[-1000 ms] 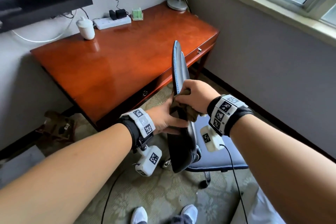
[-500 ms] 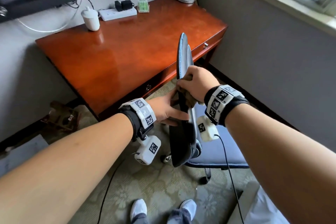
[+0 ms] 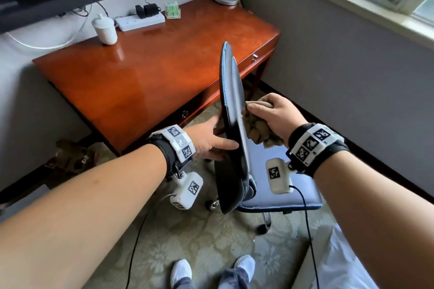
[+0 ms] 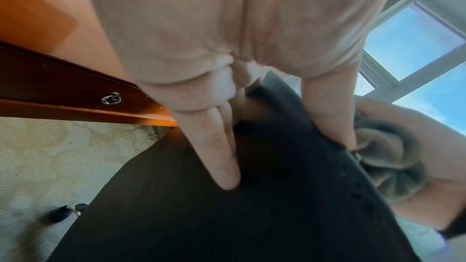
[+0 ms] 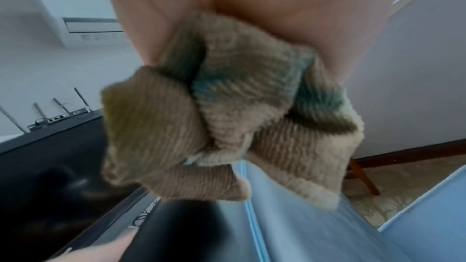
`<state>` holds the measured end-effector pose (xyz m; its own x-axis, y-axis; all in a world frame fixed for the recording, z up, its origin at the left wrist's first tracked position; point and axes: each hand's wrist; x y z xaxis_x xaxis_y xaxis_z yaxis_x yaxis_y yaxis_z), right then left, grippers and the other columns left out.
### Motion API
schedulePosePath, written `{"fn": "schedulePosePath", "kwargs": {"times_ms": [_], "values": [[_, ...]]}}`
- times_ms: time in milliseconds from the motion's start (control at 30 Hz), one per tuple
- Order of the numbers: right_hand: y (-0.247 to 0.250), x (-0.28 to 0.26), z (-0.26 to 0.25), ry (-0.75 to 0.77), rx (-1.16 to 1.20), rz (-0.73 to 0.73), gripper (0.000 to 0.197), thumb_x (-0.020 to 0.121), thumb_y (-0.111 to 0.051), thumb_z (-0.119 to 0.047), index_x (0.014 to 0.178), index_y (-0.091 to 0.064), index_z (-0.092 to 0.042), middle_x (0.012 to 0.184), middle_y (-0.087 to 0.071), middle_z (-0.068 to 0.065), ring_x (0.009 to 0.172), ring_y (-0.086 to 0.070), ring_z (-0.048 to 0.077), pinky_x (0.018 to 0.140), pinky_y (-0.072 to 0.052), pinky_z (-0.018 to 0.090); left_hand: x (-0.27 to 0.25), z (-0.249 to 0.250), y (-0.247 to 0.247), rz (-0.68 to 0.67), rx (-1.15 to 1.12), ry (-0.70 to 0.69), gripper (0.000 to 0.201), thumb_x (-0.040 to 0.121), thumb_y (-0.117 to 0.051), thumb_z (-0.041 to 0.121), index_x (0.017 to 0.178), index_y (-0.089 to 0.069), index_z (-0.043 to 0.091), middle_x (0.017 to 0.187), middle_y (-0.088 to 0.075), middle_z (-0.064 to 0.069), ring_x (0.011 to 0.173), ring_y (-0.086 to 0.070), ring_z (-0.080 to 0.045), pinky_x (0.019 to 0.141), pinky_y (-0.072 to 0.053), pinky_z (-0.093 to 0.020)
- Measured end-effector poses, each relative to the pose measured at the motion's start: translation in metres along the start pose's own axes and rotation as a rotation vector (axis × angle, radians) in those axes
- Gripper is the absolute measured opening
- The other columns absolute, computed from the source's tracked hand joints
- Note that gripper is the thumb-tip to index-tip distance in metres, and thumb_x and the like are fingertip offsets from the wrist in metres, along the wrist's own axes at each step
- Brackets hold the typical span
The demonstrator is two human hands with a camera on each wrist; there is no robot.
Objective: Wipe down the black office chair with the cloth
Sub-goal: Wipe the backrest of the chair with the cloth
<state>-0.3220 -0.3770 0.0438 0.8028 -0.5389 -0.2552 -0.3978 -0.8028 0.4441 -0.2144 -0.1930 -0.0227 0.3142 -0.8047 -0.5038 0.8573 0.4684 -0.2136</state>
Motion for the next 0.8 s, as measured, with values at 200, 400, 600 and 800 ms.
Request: {"fn": "schedulePosePath", "kwargs": {"times_ms": [200, 400, 600, 800], "values": [[0.016, -0.015, -0.008, -0.006, -0.186, -0.005, 0.024, 0.088, -0.072, -0.043, 0.095, -0.061, -0.023, 0.07, -0.076, 0.01, 0.053, -0.07, 0.032, 0.049, -0.054, 0.043, -0.021, -0.014, -0.012, 0.009, 0.1, 0.073, 0.095, 0.093, -0.08, 0.022, 0.16, -0.02, 0.051, 0.137, -0.052, -0.042, 0.107, -0.066, -0.055, 0.087, -0.063, -0.053], [0.015, -0.014, -0.025, 0.043, -0.259, -0.076, 0.026, 0.082, -0.081, -0.04, 0.087, -0.066, -0.019, 0.074, -0.076, 0.012, 0.051, -0.066, 0.03, 0.047, -0.052, 0.038, -0.023, 0.013, -0.005, 0.09, 0.053, 0.027, 0.071, 0.085, -0.089, 0.022, 0.14, -0.044, 0.023, 0.121, -0.067, -0.007, 0.113, -0.069, -0.042, 0.108, -0.049, -0.061], [-0.004, -0.001, -0.035, 0.098, -0.396, -0.106, 0.026, 0.077, -0.086, -0.039, 0.088, -0.067, -0.026, 0.08, -0.074, 0.005, 0.051, -0.065, 0.02, 0.041, -0.053, 0.034, -0.004, 0.006, -0.018, -0.004, 0.025, 0.066, 0.066, 0.081, -0.091, 0.028, 0.136, -0.056, 0.037, 0.12, -0.077, 0.001, 0.117, -0.071, -0.029, 0.098, -0.058, -0.059], [-0.027, 0.011, -0.031, 0.177, -0.59, -0.2, 0.024, 0.078, -0.084, -0.036, 0.083, -0.064, -0.024, 0.077, -0.067, -0.005, 0.057, -0.061, 0.013, 0.037, -0.047, 0.021, 0.003, -0.01, -0.016, -0.02, -0.007, 0.066, 0.072, 0.074, -0.096, 0.027, 0.136, -0.059, 0.035, 0.123, -0.076, 0.001, 0.12, -0.071, -0.026, 0.101, -0.055, -0.063]]}}
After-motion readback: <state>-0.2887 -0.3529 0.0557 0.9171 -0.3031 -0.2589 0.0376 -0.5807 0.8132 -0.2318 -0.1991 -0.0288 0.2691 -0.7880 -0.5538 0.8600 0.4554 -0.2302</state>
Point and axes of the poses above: each hand's wrist, its own x-axis towards the middle knuckle, its own y-axis out of the back of the hand, z = x × y
